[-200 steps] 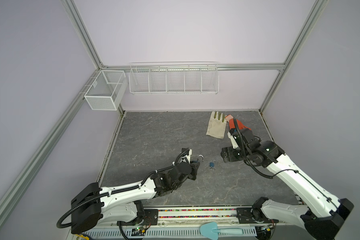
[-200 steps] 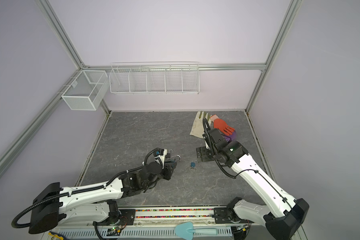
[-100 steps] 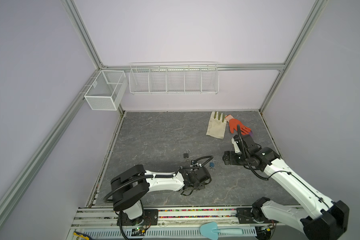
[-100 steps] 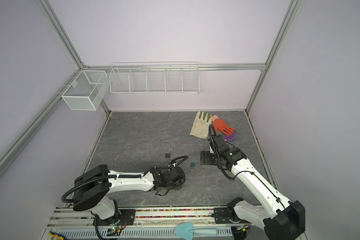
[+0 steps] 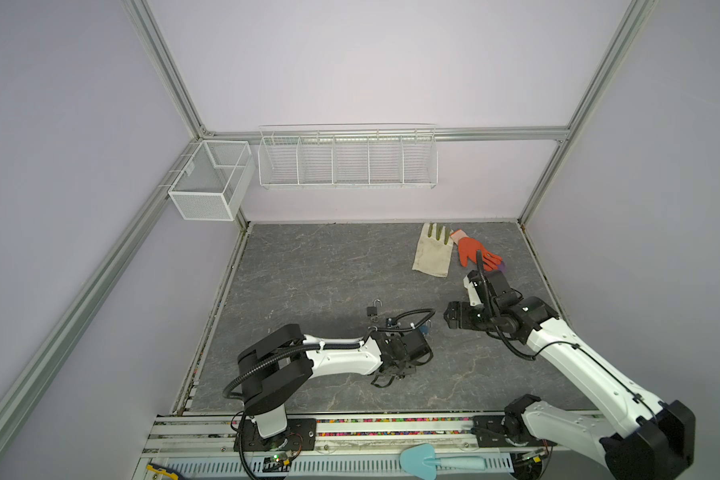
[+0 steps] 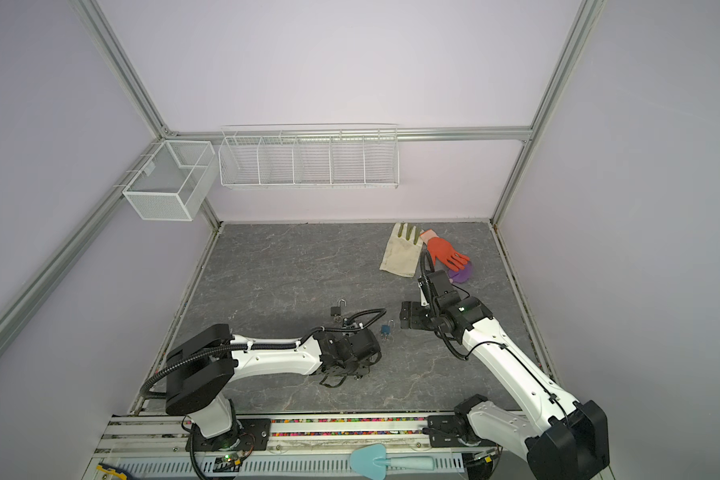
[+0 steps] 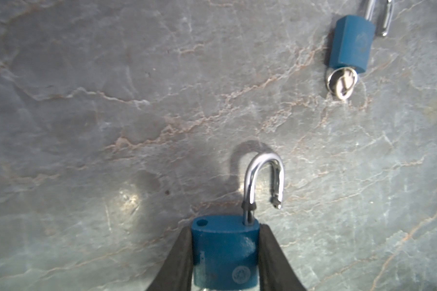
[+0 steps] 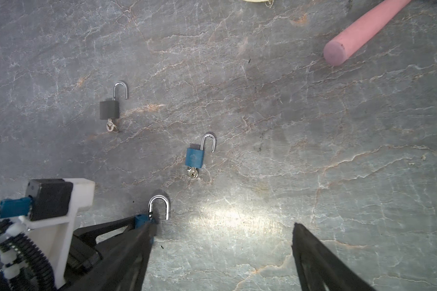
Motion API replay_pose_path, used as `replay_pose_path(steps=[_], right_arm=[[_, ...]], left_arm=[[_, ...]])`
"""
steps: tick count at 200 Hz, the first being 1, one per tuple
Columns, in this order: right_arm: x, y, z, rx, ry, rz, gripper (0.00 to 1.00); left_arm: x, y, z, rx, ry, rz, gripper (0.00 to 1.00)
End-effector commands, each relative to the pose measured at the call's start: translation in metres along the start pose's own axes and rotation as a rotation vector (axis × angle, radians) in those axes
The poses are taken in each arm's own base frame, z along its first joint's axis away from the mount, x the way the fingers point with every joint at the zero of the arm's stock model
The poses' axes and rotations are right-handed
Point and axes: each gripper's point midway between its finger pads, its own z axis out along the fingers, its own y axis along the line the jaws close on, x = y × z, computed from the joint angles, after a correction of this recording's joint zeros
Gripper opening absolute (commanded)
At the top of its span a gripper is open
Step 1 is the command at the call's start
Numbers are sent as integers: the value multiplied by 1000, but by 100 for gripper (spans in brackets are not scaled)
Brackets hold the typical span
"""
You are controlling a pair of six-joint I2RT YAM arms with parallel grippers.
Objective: Unlock with the key
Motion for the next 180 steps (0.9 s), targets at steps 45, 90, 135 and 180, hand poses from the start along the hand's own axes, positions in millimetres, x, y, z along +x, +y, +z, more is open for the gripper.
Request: replay_pose_path(steps=[45, 90, 135, 180], right_arm=[[-12, -2, -4, 13, -55, 19, 89], [-26, -11, -13, 75, -110, 1, 89], [-52, -41, -29, 217, -239, 13, 89], [-79, -146, -48, 665, -497, 134, 89]], left_arm=[[8, 27, -6, -117, 30, -7, 40], [-20, 27, -51, -128, -72, -13, 61], [-90, 59, -127, -87, -339, -59, 85], [-193, 230, -238, -501, -873, -165, 100]])
